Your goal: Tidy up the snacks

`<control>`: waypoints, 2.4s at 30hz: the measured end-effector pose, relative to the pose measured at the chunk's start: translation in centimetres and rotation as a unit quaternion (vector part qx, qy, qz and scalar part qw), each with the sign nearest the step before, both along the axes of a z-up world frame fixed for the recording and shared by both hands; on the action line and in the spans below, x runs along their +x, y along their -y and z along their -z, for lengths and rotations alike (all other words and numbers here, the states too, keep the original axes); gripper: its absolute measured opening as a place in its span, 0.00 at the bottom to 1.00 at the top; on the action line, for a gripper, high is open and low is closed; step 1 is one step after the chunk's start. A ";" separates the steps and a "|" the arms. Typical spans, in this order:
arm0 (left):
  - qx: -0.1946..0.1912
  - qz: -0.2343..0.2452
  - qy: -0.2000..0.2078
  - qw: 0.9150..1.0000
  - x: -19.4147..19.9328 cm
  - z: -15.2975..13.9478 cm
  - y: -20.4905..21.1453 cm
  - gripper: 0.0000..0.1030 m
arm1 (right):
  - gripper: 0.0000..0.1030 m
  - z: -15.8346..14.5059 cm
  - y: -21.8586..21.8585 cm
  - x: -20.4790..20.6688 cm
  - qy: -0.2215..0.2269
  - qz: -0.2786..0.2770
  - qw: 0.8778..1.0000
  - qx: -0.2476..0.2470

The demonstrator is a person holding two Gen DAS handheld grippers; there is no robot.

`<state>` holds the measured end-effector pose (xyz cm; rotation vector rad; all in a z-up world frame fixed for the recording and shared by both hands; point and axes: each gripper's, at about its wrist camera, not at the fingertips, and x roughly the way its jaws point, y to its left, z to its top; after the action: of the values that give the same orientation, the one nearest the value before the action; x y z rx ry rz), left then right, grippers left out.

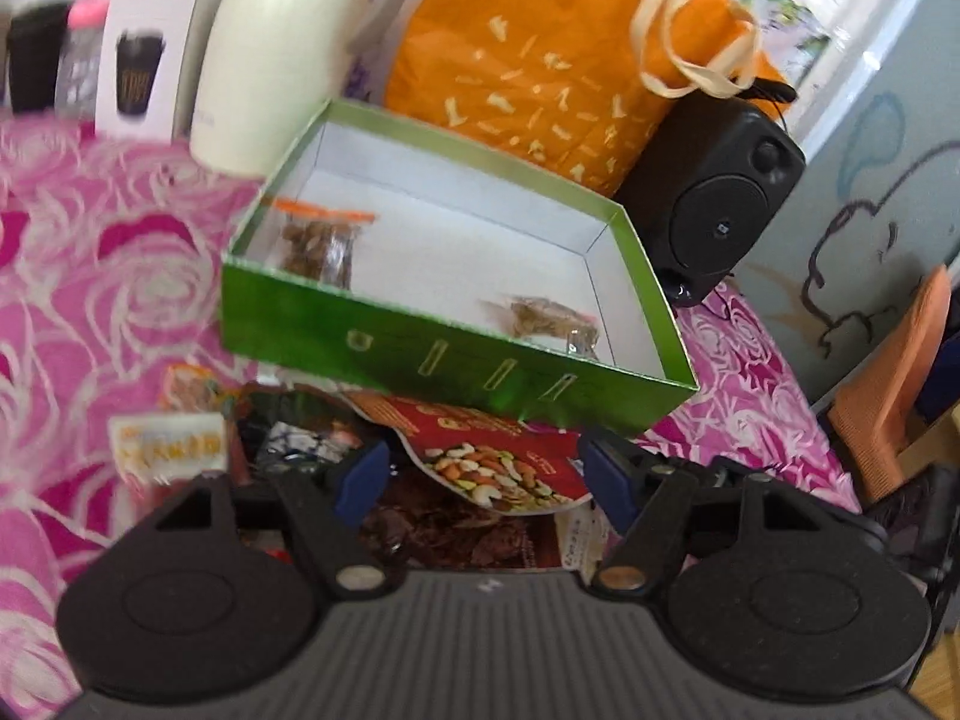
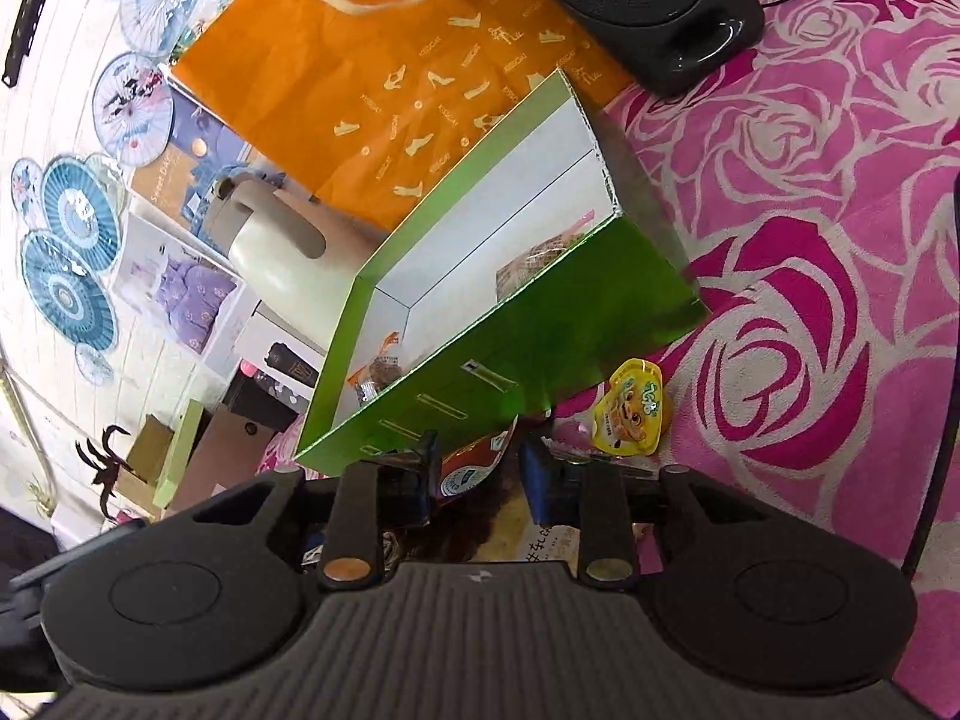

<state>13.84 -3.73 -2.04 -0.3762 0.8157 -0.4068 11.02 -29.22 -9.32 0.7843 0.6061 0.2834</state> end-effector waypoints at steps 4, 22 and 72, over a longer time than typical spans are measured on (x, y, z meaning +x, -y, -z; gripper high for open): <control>-0.024 -0.036 0.008 0.999 0.4 0.4 -0.5 0.70 | 0.46 -0.1 -0.2 0.2 -0.001 -0.006 1.000 -0.007; -0.055 -0.016 -0.029 0.998 -0.8 -0.3 -1.9 0.86 | 0.31 0.4 -0.7 0.0 0.005 -0.011 1.000 -0.026; 0.068 0.032 0.223 0.972 -4.4 -4.6 0.0 0.11 | 0.18 -6.2 -6.4 -4.1 0.211 0.005 0.946 -0.244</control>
<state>9.40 -3.71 2.57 -0.1212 0.4126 -0.4712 6.87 -22.84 -3.08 0.2327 0.2453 0.2670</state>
